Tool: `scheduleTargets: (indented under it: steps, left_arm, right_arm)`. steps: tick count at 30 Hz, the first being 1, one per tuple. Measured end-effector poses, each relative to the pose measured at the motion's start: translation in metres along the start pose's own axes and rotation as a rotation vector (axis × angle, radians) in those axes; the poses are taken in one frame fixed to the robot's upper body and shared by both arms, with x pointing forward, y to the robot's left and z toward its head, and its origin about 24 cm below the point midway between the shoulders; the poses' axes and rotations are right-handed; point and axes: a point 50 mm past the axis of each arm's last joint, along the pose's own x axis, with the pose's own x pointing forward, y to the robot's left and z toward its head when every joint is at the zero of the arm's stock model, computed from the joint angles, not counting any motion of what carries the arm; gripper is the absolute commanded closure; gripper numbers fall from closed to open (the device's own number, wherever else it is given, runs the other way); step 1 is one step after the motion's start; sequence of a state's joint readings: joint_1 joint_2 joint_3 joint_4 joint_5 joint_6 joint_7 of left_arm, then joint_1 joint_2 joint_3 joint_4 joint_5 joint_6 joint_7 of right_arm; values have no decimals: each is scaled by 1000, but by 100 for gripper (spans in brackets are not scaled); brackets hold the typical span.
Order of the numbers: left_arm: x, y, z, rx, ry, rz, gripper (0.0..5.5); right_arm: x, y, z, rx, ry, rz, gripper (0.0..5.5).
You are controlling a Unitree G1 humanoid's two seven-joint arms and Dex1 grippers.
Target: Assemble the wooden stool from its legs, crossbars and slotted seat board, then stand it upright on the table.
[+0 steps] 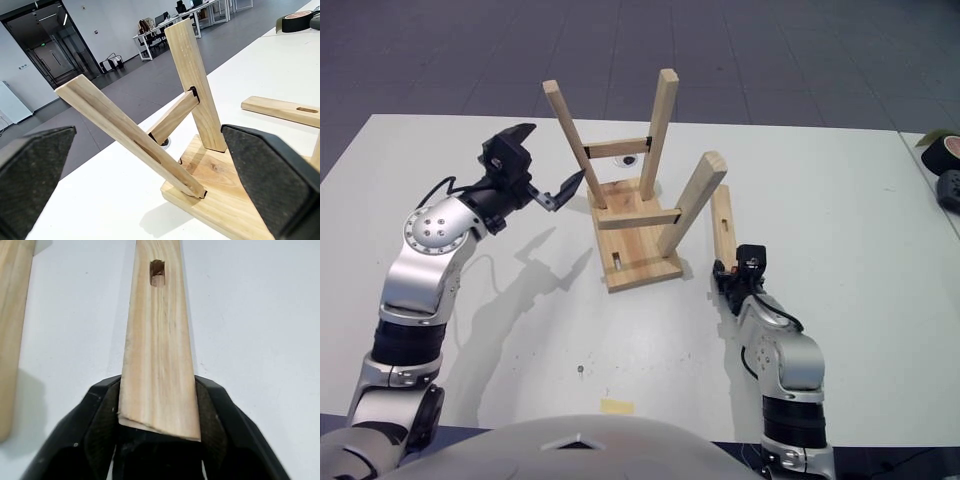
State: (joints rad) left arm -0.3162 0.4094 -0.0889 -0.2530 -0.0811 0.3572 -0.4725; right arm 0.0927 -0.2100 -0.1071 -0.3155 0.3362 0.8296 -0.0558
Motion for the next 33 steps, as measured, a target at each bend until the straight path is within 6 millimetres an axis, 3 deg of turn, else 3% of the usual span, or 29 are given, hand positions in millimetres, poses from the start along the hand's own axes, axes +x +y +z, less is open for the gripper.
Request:
scheduleTargets:
  steps: [4, 7, 9, 12, 15, 17, 20, 23, 33]
  left_arm:
    - [0, 0, 0, -8, -3, 7, 10]
    - [4, 5, 8, -87, -44, 42, 10]
    - [7, 15, 25, -162, -117, 74, 10]
    - [8, 35, 68, -271, -285, 90, 10]
    - [6, 42, 112, -452, -470, 12, 10]
    - [7, 41, 128, -596, -535, -56, 10]
    - [9, 39, 135, -835, -569, -148, 10]
    - [5, 36, 142, -1006, -590, -282, 62]
    - [-12, 38, 158, -1027, -634, -432, 240]
  right_arm:
    - [1, -3, 12, -15, -90, -28, 344]
    - [-4, -8, 61, -83, -410, -84, 344]
    - [-14, -10, 93, -175, -619, -120, 344]
    - [-39, -6, 141, -337, -940, -132, 344]
    - [-69, 23, 177, -478, -1207, 21, 344]
    - [-79, 44, 182, -548, -1288, 151, 344]
    - [-84, 62, 177, -599, -1293, 305, 344]
    - [-87, 76, 163, -627, -1263, 461, 344]
    - [-86, 91, 135, -591, -1149, 669, 344]
